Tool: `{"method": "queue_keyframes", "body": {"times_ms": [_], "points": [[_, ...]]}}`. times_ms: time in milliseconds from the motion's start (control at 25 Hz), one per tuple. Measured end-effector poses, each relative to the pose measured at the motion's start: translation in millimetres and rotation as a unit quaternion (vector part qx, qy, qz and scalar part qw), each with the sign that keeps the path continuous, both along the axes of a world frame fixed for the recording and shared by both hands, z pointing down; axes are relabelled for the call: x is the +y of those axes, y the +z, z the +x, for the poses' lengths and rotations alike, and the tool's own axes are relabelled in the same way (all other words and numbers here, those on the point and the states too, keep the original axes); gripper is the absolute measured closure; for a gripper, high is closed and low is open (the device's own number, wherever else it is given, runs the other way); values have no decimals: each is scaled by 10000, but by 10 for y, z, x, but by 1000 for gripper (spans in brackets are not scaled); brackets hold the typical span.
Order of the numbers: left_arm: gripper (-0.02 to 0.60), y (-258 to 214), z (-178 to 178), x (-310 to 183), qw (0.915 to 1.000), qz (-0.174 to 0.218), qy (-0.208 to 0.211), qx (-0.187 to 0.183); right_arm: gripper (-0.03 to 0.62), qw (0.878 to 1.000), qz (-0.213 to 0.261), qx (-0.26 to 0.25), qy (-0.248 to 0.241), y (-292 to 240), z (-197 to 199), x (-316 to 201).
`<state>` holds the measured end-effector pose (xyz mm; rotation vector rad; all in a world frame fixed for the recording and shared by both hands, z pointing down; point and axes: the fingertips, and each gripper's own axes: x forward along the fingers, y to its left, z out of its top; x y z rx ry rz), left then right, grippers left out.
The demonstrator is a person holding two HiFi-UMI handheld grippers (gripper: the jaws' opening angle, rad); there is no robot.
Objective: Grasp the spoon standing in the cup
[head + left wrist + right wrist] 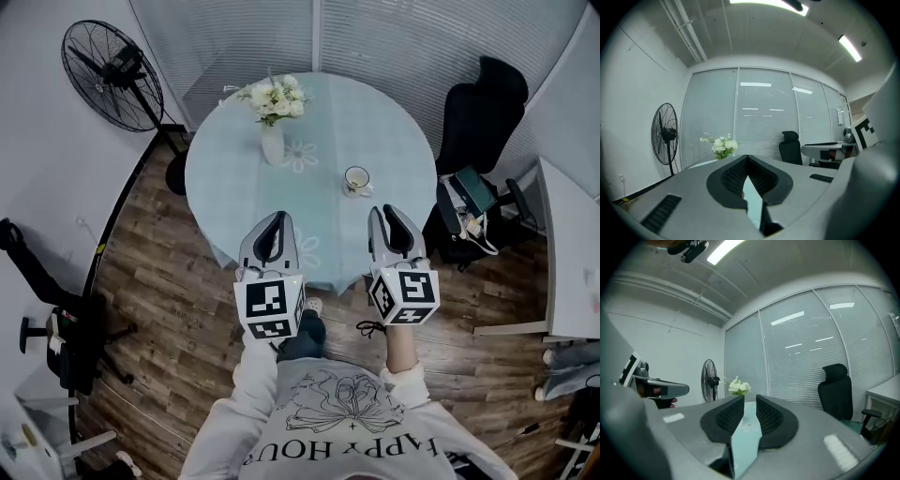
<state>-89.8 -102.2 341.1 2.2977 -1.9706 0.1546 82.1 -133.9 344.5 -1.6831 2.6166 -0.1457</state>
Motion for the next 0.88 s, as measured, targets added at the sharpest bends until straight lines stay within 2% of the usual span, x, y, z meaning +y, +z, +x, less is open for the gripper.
{"method": "queue_keyframes", "body": {"times_ms": [440,880], "points": [[575,100,-108,-1066,9993,-173,334,26,491,9997,-173,98,121,110,-200,-923],[575,474,-125,-1664,9966,-576,592,69,491,9976,-597,150,313,491,-252,-1453]]}}
